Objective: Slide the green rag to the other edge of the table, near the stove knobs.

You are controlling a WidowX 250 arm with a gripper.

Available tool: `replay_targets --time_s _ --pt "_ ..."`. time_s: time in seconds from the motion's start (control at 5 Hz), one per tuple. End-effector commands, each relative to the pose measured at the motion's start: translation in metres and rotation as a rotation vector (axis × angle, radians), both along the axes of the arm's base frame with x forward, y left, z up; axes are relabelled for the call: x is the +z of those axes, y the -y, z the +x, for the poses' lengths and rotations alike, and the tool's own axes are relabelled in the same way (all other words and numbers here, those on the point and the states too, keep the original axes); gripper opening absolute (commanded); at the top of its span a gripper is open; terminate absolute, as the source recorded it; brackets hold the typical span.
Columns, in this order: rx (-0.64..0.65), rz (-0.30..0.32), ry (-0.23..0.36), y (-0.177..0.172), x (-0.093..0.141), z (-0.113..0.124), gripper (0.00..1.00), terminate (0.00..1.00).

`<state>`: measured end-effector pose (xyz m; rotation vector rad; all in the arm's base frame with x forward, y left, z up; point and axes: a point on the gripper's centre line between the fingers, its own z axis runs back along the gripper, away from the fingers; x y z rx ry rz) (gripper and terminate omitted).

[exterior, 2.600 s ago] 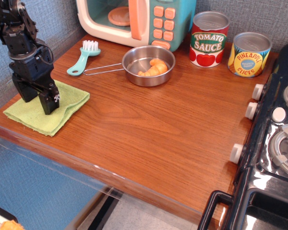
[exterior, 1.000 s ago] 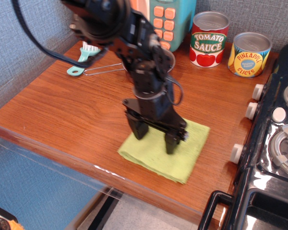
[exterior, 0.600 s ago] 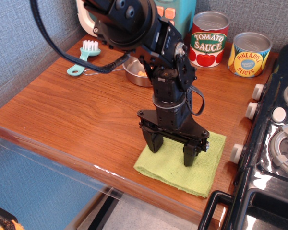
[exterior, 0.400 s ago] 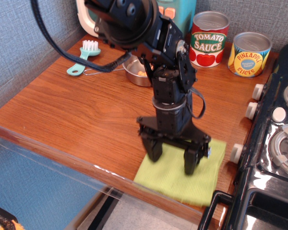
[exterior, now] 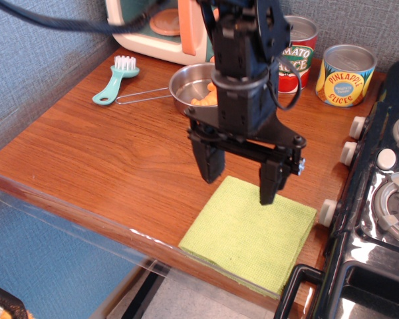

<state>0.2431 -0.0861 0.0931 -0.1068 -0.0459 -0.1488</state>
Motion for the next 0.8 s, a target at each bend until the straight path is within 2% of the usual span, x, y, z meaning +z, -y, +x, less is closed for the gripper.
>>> replay_targets --time_s 0.0,0.4,0.6 --pt "-0.015 0.056 0.060 -0.017 0.031 -0.015 1.00 0.00" --pt "-0.002 0.056 0.053 -0.029 0.029 -0.019 1.00 0.00" --pt "-0.002 0.056 0.053 -0.029 0.029 -0.019 1.00 1.00"
